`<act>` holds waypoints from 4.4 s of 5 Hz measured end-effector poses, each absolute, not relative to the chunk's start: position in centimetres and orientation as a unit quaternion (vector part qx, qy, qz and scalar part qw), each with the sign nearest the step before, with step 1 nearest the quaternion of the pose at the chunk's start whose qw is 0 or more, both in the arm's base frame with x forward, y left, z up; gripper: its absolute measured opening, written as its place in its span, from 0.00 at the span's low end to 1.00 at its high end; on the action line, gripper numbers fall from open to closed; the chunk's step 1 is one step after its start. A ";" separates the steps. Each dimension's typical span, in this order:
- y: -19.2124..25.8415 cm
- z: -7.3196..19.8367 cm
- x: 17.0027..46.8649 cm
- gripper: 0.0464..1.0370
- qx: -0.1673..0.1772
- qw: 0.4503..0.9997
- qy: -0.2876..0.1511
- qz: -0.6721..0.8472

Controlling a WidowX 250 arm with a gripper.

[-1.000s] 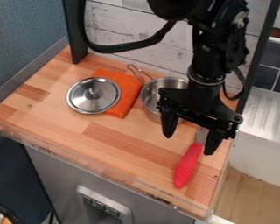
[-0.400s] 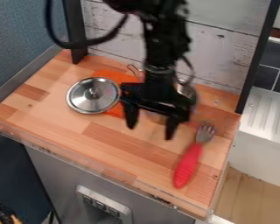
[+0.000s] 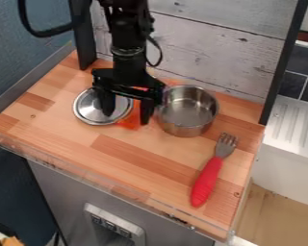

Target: Move the silver lid to the bottom left side of the table

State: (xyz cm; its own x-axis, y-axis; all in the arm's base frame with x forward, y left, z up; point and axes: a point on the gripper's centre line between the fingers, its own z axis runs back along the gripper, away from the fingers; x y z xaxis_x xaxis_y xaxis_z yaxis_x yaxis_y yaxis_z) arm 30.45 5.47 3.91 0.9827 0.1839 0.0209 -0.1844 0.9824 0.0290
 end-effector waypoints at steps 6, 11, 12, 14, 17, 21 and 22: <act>11.5 1.3 33.2 0.96 0.040 0.988 0.007 0.146; 12.5 1.3 33.2 0.23 0.035 0.987 -0.003 0.159; 12.6 1.1 33.1 0.23 0.030 0.987 0.006 0.157; 15.3 4.4 29.3 0.23 0.037 0.978 -0.026 0.205; 20.2 1.7 24.7 0.23 0.030 0.963 -0.001 0.266; 20.5 2.4 25.3 0.89 0.031 0.969 -0.003 0.247; 19.9 6.3 25.6 0.97 0.050 0.976 -0.049 0.206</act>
State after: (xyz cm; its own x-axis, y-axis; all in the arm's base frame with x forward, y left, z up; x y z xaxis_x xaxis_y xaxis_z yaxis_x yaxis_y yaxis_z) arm 25.63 19.88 6.34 0.9105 0.3971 0.1153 -0.4068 0.9103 0.0774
